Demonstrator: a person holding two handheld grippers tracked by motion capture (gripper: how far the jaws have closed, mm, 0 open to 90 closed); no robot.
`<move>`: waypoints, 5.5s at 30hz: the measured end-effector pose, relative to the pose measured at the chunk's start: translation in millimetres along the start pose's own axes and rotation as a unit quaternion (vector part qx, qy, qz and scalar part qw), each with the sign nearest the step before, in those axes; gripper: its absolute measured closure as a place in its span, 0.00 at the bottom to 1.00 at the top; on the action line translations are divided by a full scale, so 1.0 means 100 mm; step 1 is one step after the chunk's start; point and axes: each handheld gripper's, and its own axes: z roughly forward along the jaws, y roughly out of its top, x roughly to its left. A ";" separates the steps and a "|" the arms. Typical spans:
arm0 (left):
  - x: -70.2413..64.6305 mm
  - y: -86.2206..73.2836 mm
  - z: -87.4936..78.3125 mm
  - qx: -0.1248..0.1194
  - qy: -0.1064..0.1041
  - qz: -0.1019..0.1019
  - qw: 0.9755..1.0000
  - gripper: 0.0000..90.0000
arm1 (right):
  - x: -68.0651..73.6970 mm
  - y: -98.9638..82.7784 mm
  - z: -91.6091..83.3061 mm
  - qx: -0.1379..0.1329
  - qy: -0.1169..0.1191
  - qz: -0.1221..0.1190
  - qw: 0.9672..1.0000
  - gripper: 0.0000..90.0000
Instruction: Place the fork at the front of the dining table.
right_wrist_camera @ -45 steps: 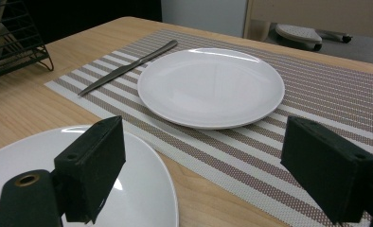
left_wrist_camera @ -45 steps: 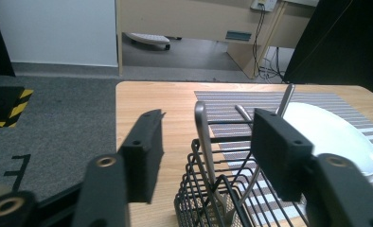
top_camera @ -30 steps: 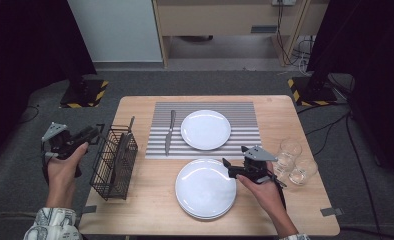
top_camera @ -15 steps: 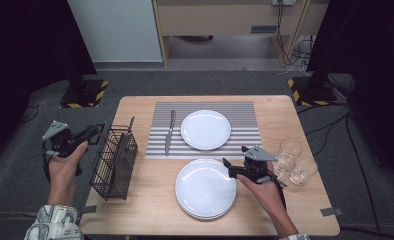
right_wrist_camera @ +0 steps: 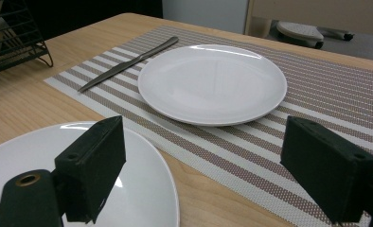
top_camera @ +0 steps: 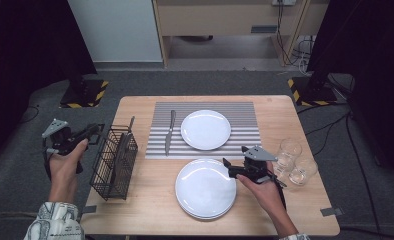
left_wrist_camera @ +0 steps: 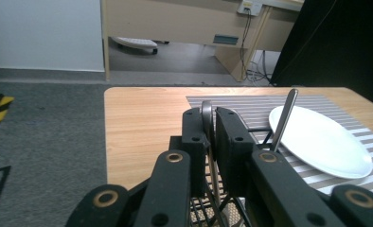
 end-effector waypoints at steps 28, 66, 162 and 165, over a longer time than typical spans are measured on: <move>-0.07 0.14 0.01 -0.005 -0.027 -0.011 1.000 0.96 | 0.00 -0.02 0.03 0.003 0.002 0.001 1.000 0.16; -0.27 0.39 -0.31 -0.043 -0.028 0.017 0.999 0.96 | 0.06 0.05 -0.02 -0.009 0.006 -0.002 1.000 0.16; -1.26 0.66 -0.06 -0.069 -0.120 0.072 0.988 0.96 | 0.09 0.11 -0.05 -0.020 0.013 -0.007 1.000 0.25; -1.31 0.61 -0.02 -0.066 -0.125 0.072 0.987 0.96 | 0.12 0.12 -0.05 -0.021 0.017 -0.015 1.000 0.28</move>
